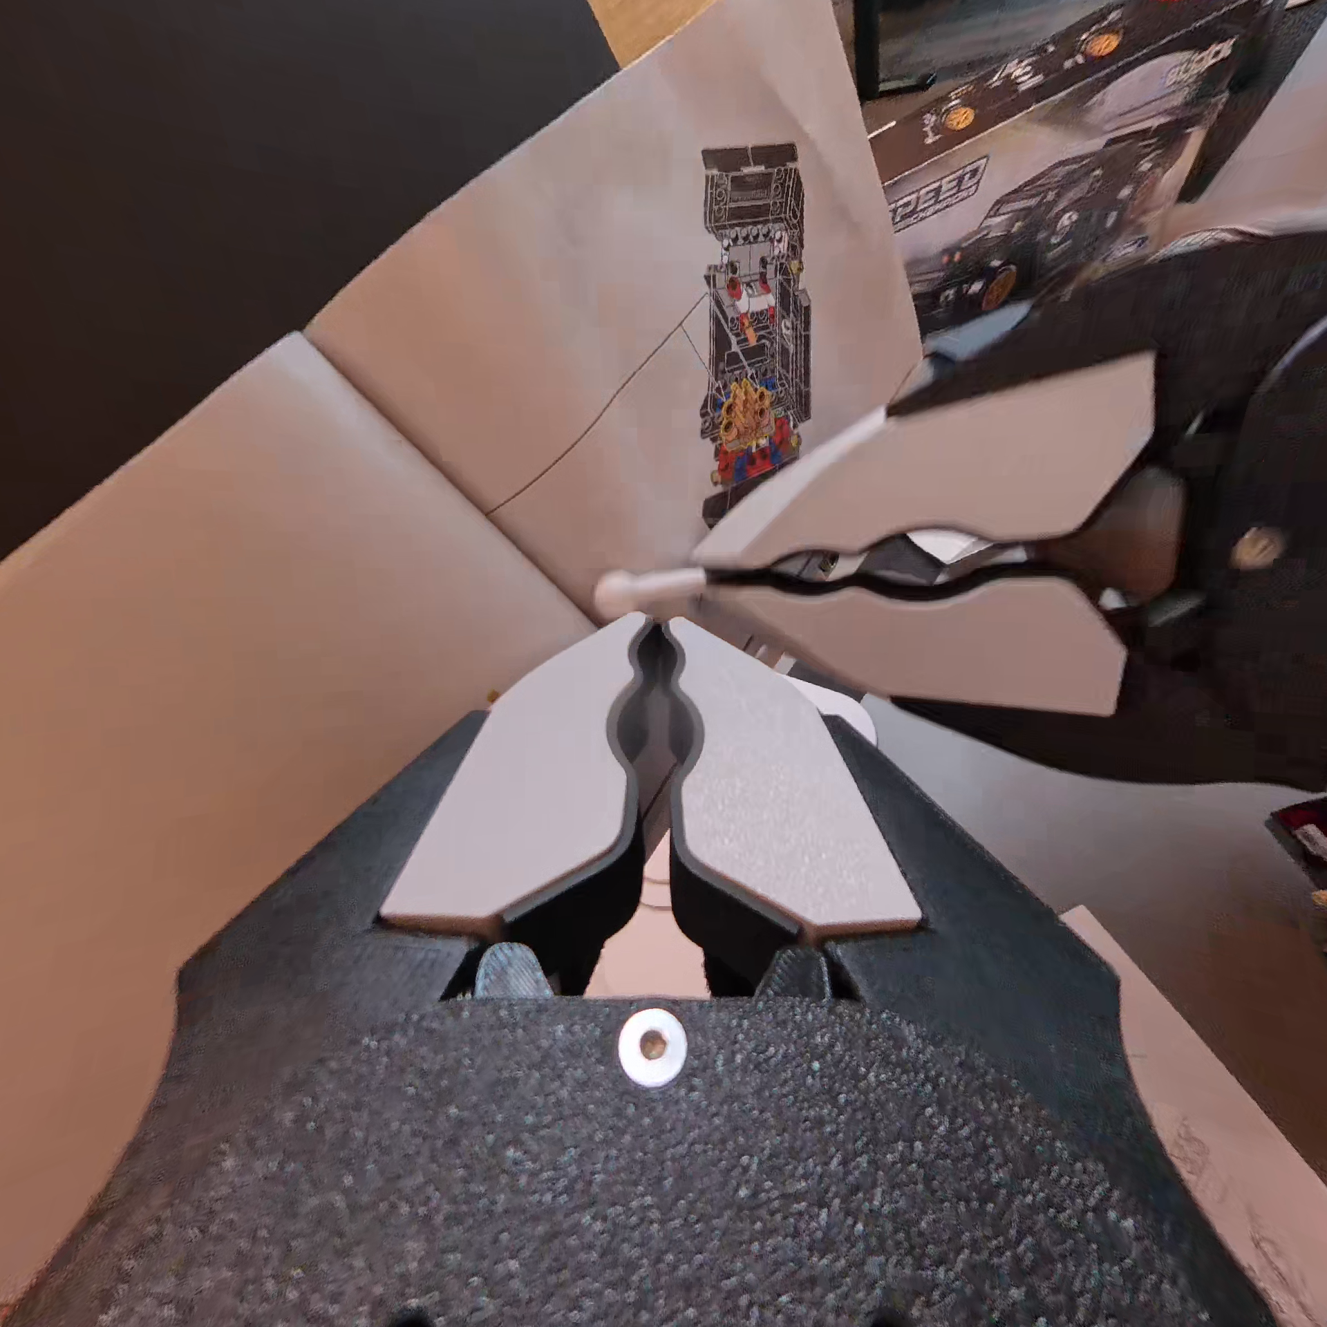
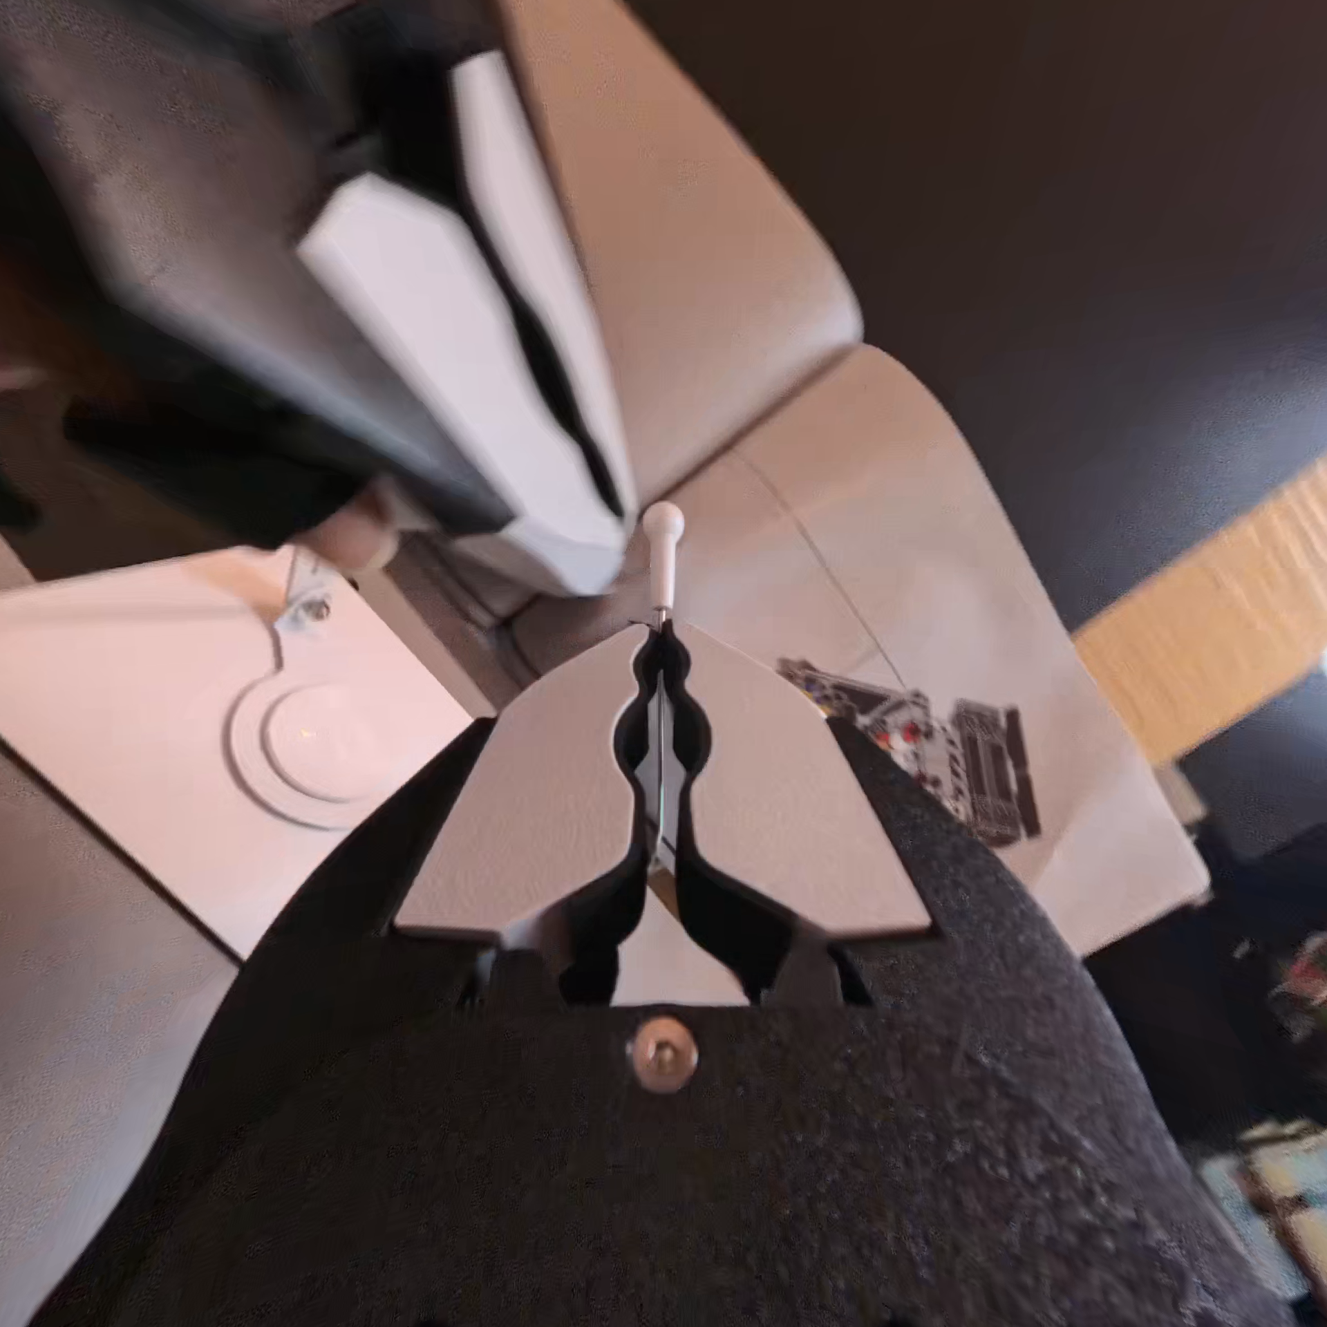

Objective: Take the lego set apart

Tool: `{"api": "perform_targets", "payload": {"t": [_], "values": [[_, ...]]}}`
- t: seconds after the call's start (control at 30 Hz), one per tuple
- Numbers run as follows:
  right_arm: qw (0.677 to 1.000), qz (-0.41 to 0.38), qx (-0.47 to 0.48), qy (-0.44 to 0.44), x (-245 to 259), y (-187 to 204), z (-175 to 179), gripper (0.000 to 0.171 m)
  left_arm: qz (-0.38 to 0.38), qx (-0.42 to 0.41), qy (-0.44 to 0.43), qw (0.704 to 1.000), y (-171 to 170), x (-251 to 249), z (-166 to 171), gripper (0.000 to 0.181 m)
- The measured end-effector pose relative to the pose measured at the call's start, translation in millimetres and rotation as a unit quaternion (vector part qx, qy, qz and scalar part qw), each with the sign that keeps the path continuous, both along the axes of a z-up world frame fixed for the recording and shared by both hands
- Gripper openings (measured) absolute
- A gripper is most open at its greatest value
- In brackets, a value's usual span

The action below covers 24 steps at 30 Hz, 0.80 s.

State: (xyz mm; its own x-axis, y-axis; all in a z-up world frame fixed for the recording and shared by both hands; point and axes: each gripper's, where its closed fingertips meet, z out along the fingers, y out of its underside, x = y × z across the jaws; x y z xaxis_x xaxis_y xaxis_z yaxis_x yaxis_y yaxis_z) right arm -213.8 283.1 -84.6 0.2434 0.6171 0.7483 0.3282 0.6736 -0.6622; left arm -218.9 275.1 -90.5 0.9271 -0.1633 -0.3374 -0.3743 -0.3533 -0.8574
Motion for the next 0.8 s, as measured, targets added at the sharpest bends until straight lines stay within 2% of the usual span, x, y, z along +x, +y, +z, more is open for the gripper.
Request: {"api": "perform_targets", "payload": {"t": [0.1, 0.17, 0.23, 0.3, 0.4, 0.47, 0.53, 0.6, 0.7, 0.73, 0.8], "values": [[0.998, 0.006, 0.053, -0.022, -6.2, 0.3, -4.9, 0.0, -0.004, -0.01, -0.003, 1.0, -10.5, -4.3, -0.9, 0.0], [1.0, 0.011, 0.014, -0.025, -6.2, 2.9, -4.8, 0.001, -0.002, -0.016, 0.005, 1.0, -20.2, -8.2, -1.1, 0.0], [1.0, 0.013, -0.017, -0.006, 1.4, 1.6, 0.6, 0.012, 0.0, -0.016, -0.001, 1.0, -31.5, -8.4, 1.8, 0.0], [0.997, 0.034, -0.056, 0.03, 19.7, -8.3, 8.9, 0.02, 0.001, -0.004, -0.011, 1.0, -46.0, -2.7, 10.0, 0.0], [0.989, 0.063, -0.12, 0.065, 62.2, -27.4, 12.1, 0.021, -0.009, 0.03, -0.026, 0.999, -76.4, 18.5, 26.8, 0.0], [0.981, 0.087, -0.166, 0.047, 90.8, -44.4, -1.1, 0.023, -0.022, 0.047, -0.04, 0.998, -99.1, 40.6, 32.6, 0.0], [0.97, 0.117, -0.212, -0.015, 119.5, -65.5, -27.7, 0.023, -0.04, 0.043, -0.048, 0.997, -122.2, 68.7, 28.6, 0.0], [0.948, 0.144, -0.268, -0.093, 150.3, -88.9, -60.0, 0.023, -0.062, 0.011, -0.049, 0.997, -145.4, 102.2, 11.9, 0.0], [0.894, 0.17, -0.363, -0.198, 195.7, -129.2, -105.0, 0.028, -0.098, -0.027, -0.052, 0.993, -177.4, 151.8, -29.0, 0.0], [0.878, 0.168, -0.389, -0.222, 207.8, -140.6, -117.4, 0.03, -0.102, -0.045, -0.051, 0.992, -185.2, 163.9, -47.9, 0.011], [0.857, 0.162, -0.424, -0.245, 223.2, -161.3, -134.7, 0.037, -0.116, -0.085, -0.059, 0.988, -196.0, 185.0, -86.8, 0.019]]}}
